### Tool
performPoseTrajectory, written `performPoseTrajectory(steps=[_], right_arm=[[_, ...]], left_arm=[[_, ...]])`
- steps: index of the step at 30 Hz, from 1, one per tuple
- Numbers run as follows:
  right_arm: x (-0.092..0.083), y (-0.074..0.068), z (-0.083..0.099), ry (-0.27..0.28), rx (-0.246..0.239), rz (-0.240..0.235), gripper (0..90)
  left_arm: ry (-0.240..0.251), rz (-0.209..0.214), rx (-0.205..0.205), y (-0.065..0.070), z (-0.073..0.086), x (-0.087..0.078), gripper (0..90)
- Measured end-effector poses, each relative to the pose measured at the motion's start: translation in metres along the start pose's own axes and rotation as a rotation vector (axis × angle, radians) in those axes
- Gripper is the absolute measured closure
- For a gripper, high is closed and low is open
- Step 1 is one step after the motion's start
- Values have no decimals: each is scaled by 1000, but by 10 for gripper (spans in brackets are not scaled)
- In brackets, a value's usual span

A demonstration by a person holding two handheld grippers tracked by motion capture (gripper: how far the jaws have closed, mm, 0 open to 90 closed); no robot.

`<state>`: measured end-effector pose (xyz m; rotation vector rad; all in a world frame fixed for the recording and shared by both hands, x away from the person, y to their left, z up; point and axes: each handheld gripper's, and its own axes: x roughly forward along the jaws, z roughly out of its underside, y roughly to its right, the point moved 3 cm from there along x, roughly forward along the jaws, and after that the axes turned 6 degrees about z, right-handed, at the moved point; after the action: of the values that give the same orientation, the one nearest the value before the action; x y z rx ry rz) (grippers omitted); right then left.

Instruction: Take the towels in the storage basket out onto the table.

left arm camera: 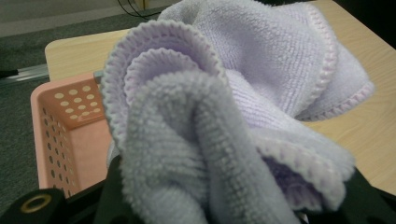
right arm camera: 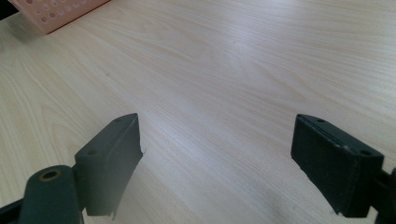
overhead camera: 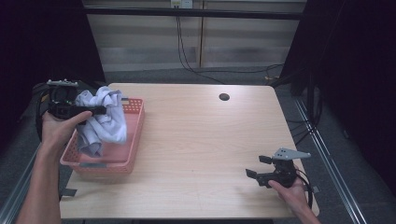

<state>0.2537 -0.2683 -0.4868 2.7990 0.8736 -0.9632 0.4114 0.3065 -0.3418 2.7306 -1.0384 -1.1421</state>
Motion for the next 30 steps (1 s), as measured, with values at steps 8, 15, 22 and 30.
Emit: performPoseTrajectory(steps=[8,15,22,30], right_arm=[[1,0,0,-1,4,-2,157],[1,0,0,-2,4,-4,157],[2,0,0,-5,1,-1,159],[2,0,0,-4,5,5,166]], left_arm=[[31,18,35,14,-21,-15,502],[73,32,60,28,-43,-27,501],[80,54,89,46,-51,-24,499],[87,87,100,64,-55,-8,498]])
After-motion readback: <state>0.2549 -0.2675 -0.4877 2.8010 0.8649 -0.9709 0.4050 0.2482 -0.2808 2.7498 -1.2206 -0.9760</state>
